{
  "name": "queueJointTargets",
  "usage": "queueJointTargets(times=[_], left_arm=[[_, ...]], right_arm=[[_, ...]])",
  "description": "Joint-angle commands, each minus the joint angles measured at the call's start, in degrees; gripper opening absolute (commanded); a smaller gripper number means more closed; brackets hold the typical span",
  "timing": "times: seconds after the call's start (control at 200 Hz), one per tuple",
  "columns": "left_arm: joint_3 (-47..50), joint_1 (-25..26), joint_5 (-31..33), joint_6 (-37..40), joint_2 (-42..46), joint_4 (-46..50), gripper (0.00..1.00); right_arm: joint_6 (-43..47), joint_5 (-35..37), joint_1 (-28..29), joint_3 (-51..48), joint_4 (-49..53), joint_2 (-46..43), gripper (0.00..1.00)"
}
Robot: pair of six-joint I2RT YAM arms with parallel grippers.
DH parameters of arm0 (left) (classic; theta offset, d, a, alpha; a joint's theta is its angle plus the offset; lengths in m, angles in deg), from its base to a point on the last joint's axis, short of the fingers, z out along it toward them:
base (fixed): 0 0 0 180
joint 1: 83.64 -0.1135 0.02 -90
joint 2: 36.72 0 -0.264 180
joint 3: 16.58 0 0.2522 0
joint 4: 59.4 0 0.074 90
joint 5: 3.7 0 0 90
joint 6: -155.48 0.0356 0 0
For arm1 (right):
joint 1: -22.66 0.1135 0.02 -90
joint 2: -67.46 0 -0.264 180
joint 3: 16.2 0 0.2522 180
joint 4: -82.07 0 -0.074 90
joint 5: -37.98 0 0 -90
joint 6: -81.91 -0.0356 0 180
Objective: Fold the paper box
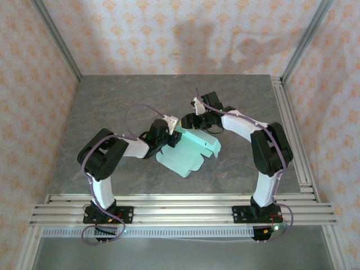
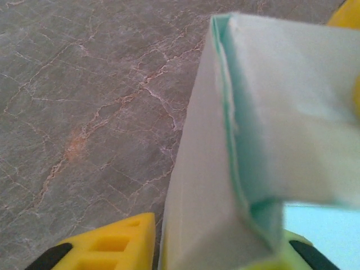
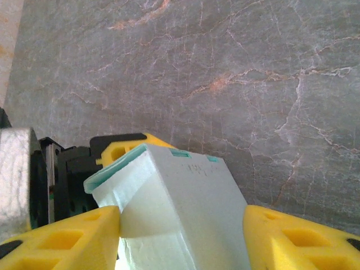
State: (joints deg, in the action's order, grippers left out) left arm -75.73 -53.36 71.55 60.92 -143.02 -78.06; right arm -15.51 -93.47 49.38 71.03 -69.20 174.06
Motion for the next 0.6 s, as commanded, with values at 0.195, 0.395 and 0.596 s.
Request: queueJointTargets(times=[0.195,0.395,0.596], left_arm=[[1.1,0.4,1.6,0.3,4.1,-2.4,0.39],[0.2,0.4,1.5,0.4,3.4,-2.1,0.24],[-1.4,0.4,0.8,0.3,1.5,-1.4,0.2]], right_arm=[[2.9,5.5,1.1,-2.0,5.2,-0.4,0.58],[2.9,5.1,1.2,-2.0,5.1,-1.1,0.58],[1.6,3.3,1.1,-2.4,3.6,-1.9,0.58]])
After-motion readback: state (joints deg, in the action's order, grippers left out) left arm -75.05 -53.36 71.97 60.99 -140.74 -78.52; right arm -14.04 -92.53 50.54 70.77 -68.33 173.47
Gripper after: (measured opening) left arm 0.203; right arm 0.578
